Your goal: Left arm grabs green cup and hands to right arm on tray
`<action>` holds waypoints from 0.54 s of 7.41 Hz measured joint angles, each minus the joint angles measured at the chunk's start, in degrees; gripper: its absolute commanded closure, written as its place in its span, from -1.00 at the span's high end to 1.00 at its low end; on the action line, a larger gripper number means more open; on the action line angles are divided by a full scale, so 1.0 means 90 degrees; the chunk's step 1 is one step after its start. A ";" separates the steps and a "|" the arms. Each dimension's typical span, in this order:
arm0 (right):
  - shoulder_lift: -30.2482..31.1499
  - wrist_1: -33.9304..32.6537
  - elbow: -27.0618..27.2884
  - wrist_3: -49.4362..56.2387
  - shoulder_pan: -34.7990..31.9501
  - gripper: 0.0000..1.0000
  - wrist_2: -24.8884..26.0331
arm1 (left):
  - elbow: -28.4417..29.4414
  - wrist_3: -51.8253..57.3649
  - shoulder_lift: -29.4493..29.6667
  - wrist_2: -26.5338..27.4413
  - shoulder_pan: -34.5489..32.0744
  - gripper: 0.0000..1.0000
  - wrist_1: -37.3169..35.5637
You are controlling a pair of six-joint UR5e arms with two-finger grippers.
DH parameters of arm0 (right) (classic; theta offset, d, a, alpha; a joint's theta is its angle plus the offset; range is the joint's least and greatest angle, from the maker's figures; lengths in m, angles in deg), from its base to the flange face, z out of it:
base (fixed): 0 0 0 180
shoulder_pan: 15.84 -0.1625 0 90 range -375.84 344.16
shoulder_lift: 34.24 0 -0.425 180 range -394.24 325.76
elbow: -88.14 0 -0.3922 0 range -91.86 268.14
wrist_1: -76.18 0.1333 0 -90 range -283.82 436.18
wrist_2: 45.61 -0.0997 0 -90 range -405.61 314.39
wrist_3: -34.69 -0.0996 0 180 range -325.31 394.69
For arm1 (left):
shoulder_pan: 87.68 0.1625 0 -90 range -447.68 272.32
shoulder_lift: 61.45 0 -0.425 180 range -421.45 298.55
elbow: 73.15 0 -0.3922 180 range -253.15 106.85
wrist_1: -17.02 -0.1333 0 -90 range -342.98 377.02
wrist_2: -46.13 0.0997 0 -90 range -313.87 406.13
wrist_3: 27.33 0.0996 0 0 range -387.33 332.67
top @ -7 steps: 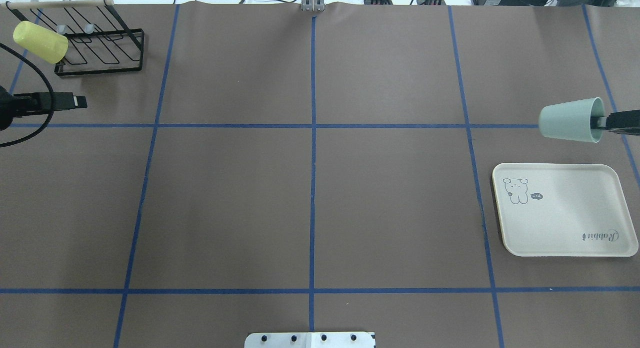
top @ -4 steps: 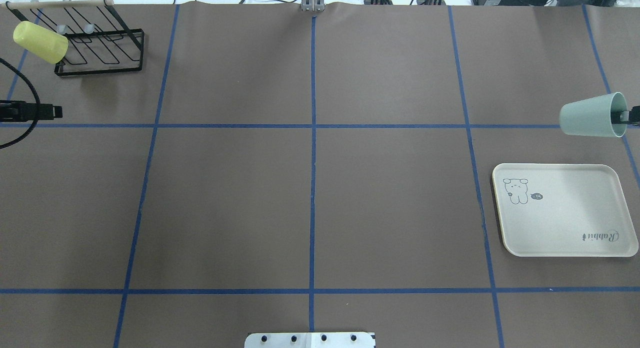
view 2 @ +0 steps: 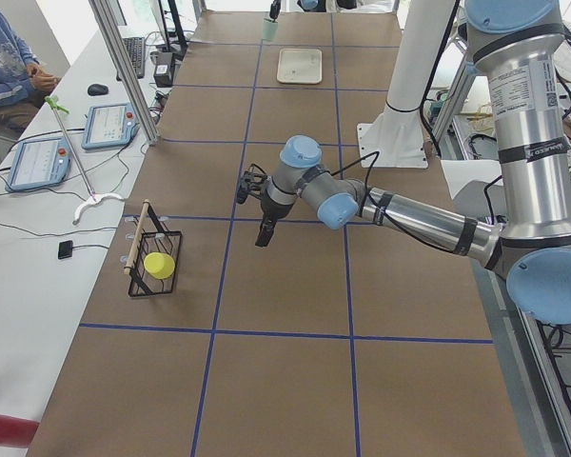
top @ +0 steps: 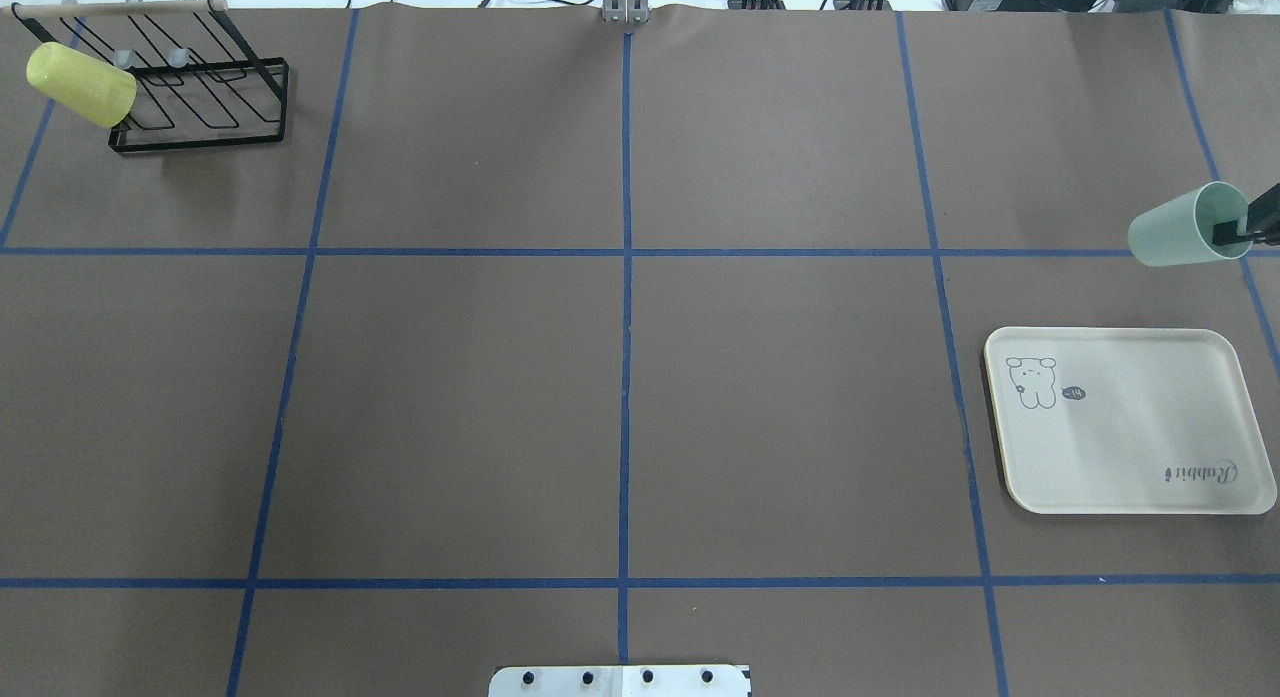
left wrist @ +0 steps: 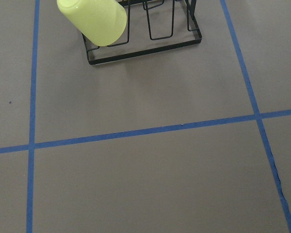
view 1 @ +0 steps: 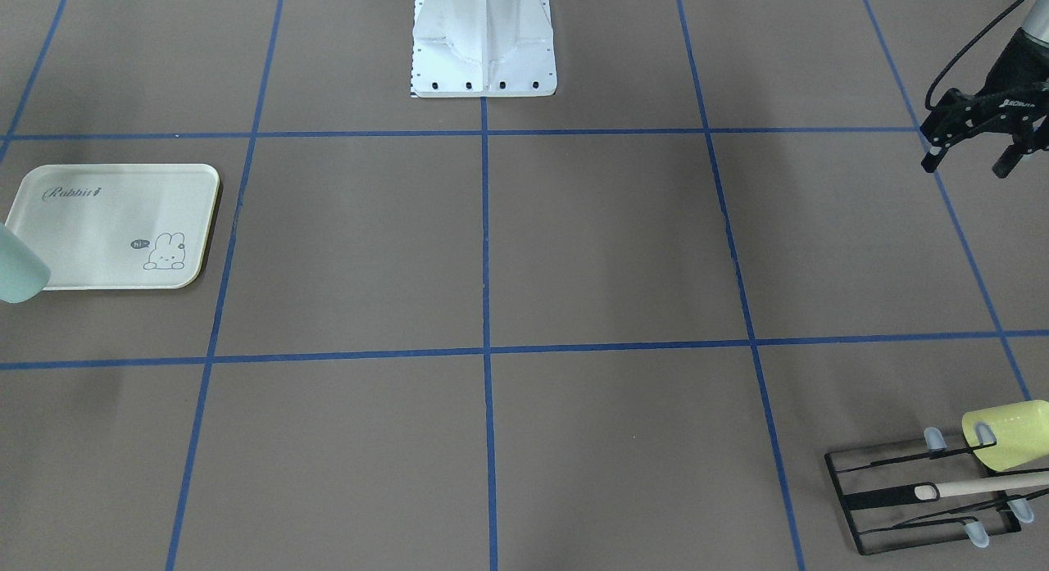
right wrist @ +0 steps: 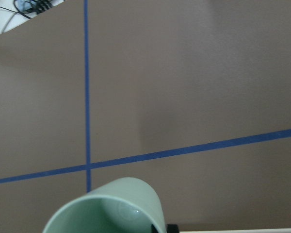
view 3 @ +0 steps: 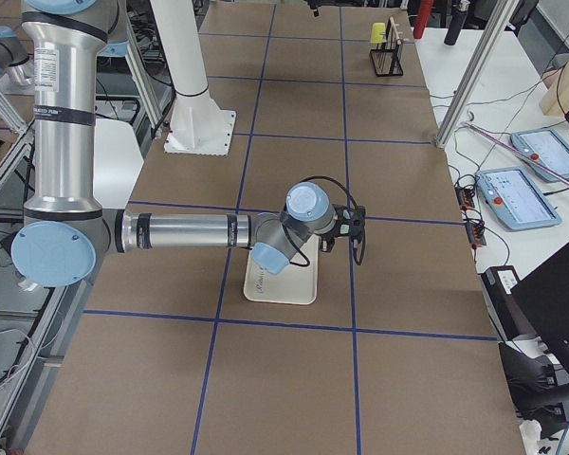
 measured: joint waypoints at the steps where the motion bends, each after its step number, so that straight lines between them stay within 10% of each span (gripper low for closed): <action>1: 0.0001 -0.1271 0.0454 0.0783 0.0173 -1.00 0.0295 | -0.0006 0.0030 -0.0021 -0.0076 -0.0071 1.00 -0.0001; 4: -0.0031 -0.4537 0.1731 0.2716 0.0705 -1.00 0.0791 | -0.0032 0.0044 -0.0032 -0.0192 -0.0113 1.00 0.0003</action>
